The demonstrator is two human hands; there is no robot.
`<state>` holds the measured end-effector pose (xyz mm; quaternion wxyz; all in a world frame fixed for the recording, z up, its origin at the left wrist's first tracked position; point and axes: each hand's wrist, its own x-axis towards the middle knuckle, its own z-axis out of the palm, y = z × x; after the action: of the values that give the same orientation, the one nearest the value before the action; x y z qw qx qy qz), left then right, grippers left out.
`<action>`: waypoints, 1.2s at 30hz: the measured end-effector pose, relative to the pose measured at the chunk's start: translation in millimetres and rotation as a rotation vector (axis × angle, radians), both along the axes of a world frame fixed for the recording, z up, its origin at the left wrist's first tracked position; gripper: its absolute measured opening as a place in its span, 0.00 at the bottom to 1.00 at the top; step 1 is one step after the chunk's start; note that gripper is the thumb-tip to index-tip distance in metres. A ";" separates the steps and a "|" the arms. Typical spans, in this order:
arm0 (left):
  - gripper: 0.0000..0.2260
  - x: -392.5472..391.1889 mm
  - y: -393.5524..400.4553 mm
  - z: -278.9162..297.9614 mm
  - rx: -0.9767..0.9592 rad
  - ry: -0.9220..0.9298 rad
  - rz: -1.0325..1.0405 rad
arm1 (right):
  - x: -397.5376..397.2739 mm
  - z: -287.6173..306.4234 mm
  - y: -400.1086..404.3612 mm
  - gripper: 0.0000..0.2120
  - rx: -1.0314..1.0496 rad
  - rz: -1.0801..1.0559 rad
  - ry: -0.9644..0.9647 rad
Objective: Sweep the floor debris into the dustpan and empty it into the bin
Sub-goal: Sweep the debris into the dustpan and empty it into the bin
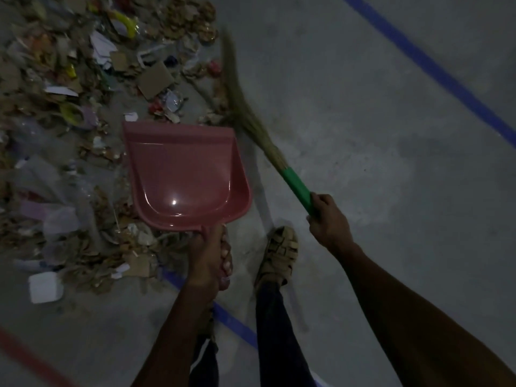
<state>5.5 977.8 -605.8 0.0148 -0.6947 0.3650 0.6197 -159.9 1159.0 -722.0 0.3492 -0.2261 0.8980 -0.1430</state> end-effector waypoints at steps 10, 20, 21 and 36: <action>0.13 8.9 7.0 -10.8 -0.013 0.009 0.016 | -32.4 -9.3 6.6 0.27 0.044 -0.089 0.182; 0.11 79.6 1.8 -13.0 0.087 -0.088 0.180 | 22.1 -25.9 -61.2 0.25 0.110 0.200 -0.031; 0.11 85.3 1.6 -11.0 0.087 -0.094 0.211 | 30.8 -25.6 -67.8 0.26 0.095 0.259 -0.053; 0.12 83.1 -18.3 50.0 -0.028 -0.094 0.318 | -16.0 70.9 -88.6 0.30 -0.236 0.512 0.166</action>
<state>88.6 959.5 -555.8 -0.0760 -0.7719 0.2581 0.5761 -175.9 1070.4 -651.0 0.2707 -0.4952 0.8144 -0.1350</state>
